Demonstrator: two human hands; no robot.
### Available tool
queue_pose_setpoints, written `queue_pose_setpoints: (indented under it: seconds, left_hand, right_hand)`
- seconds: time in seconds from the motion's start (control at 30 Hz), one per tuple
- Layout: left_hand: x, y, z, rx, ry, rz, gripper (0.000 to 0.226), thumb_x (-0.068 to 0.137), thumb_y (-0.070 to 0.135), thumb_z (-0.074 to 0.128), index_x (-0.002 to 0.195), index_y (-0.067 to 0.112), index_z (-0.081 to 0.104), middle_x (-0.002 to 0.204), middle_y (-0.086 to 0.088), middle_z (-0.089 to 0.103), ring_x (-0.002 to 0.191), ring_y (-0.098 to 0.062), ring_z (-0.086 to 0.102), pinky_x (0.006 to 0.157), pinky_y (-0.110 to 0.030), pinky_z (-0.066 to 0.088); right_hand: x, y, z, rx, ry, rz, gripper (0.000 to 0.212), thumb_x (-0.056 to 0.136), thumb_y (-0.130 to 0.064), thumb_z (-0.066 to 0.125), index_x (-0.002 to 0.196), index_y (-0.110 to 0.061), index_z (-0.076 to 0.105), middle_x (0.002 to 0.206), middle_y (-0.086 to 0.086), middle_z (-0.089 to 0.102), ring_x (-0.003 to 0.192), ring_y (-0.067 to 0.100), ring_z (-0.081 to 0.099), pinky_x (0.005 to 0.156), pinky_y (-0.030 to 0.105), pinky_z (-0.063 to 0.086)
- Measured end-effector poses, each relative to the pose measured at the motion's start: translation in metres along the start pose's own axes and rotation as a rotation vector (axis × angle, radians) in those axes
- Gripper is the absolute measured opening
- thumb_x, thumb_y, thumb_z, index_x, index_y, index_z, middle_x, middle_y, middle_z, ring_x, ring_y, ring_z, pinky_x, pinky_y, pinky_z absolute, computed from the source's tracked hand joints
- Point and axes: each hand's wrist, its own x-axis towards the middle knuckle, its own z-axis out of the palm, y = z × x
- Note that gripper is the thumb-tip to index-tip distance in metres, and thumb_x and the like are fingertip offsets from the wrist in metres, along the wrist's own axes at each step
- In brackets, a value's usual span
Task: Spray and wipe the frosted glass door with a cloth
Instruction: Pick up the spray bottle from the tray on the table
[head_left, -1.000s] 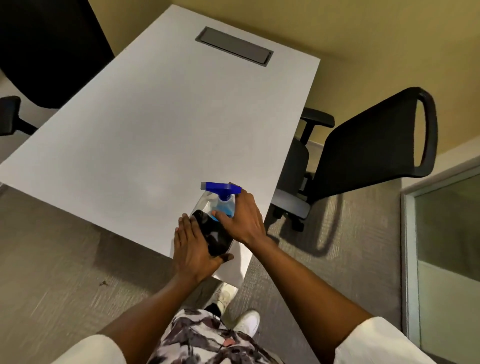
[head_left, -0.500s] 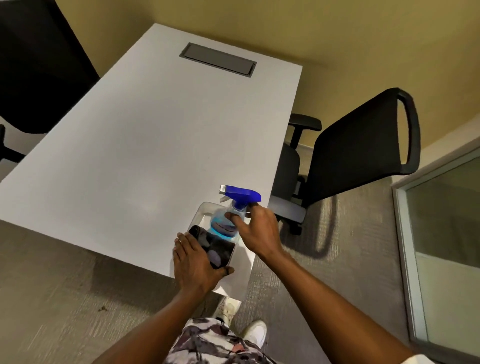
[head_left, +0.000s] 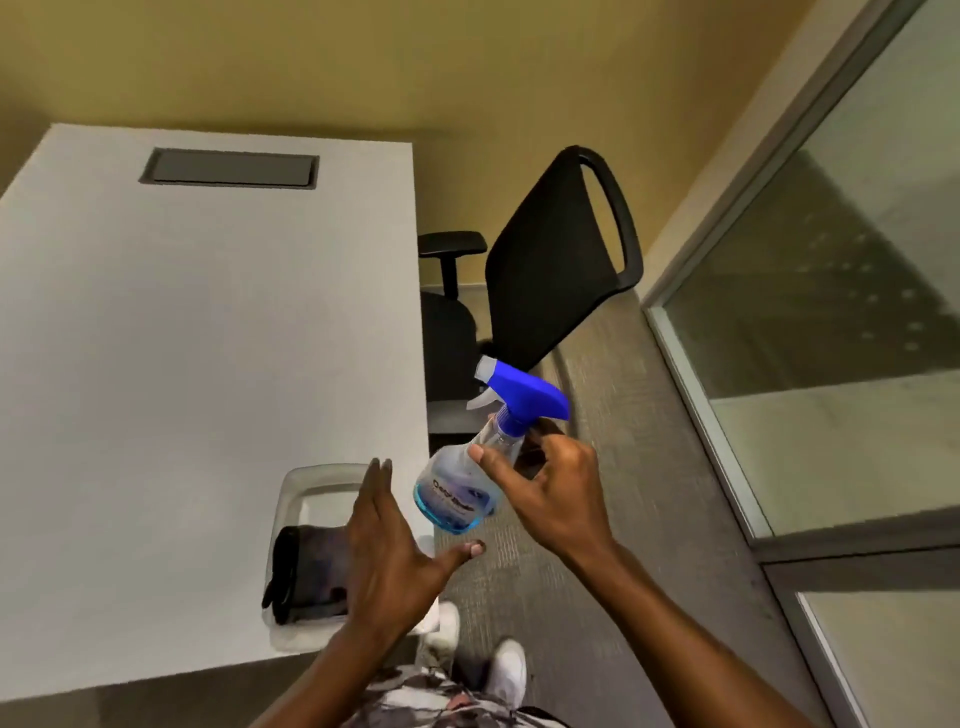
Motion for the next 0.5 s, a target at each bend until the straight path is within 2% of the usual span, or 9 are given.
queue_pose_setpoints:
  seconds: [0.03, 0.1, 0.17, 0.23, 0.37, 0.43, 0.5]
  left_hand:
    - [0.005, 0.012, 0.008, -0.046, -0.032, 0.064, 0.159, 0.052, 0.117, 0.050, 0.175, 0.023, 0.014, 0.184, -0.005, 0.021, 0.168, -0.027, 0.028, 0.134, -0.049, 0.029]
    - [0.014, 0.029, 0.028, -0.136, -0.082, 0.160, 0.151, 0.059, 0.113, 0.056, 0.173, 0.020, 0.022, 0.179, -0.005, 0.031, 0.163, -0.024, 0.036, 0.133, -0.048, 0.033]
    - [0.020, 0.042, 0.050, -0.161, -0.164, 0.232, 0.147, 0.065, 0.114, 0.051, 0.170, 0.014, 0.031, 0.174, -0.008, 0.040, 0.158, -0.018, 0.037, 0.134, -0.048, 0.034]
    - [0.022, 0.057, 0.065, -0.179, -0.255, 0.280, 0.137, 0.070, 0.112, 0.050, 0.168, 0.017, 0.034, 0.171, -0.007, 0.046, 0.155, -0.015, 0.039, 0.134, -0.051, 0.037]
    - [0.018, 0.106, 0.082, -0.247, -0.293, 0.483, 0.115, 0.080, 0.088, 0.072, 0.165, 0.018, 0.040, 0.162, 0.001, 0.053, 0.148, -0.017, 0.053, 0.125, -0.036, 0.041]
    - [0.013, 0.126, 0.092, -0.265, -0.336, 0.545, 0.106, 0.078, 0.074, 0.080, 0.164, 0.026, 0.038, 0.159, 0.011, 0.052, 0.146, -0.003, 0.052, 0.127, -0.024, 0.038]
    - [0.005, 0.149, 0.104, -0.294, -0.413, 0.593, 0.102, 0.077, 0.069, 0.081, 0.162, 0.040, 0.033, 0.156, 0.034, 0.046, 0.142, 0.019, 0.045, 0.122, -0.004, 0.030]
  right_hand:
    - [-0.003, 0.003, -0.009, 0.007, 0.037, 0.011, 0.045, 0.084, -0.060, 0.080, 0.109, -0.023, 0.072, 0.091, -0.014, 0.073, 0.078, 0.002, 0.072, 0.069, 0.014, 0.057]
    - [-0.009, 0.006, -0.026, 0.028, 0.105, 0.034, 0.035, 0.085, -0.053, 0.085, 0.105, -0.032, 0.066, 0.086, -0.020, 0.070, 0.082, -0.001, 0.073, 0.069, 0.013, 0.058]
    - [-0.016, 0.010, -0.046, 0.037, 0.194, 0.057, 0.031, 0.086, -0.040, 0.090, 0.104, -0.031, 0.066, 0.085, -0.021, 0.070, 0.084, -0.006, 0.073, 0.069, 0.009, 0.056]
    - [-0.022, 0.013, -0.064, 0.028, 0.273, 0.077, 0.029, 0.085, -0.036, 0.091, 0.103, -0.027, 0.069, 0.084, -0.020, 0.070, 0.084, -0.008, 0.073, 0.069, 0.007, 0.055]
    - [-0.039, 0.019, -0.108, 0.053, 0.437, 0.115, 0.031, 0.082, -0.033, 0.094, 0.102, -0.028, 0.071, 0.083, -0.024, 0.071, 0.078, -0.007, 0.073, 0.068, 0.005, 0.052]
    - [-0.047, 0.022, -0.128, 0.056, 0.495, 0.122, 0.035, 0.078, -0.046, 0.093, 0.099, -0.030, 0.069, 0.082, -0.028, 0.071, 0.075, -0.005, 0.073, 0.067, 0.007, 0.053]
    - [-0.058, 0.029, -0.150, 0.052, 0.577, 0.164, 0.043, 0.075, -0.061, 0.085, 0.098, -0.027, 0.073, 0.080, -0.018, 0.075, 0.076, 0.005, 0.075, 0.069, 0.018, 0.058]
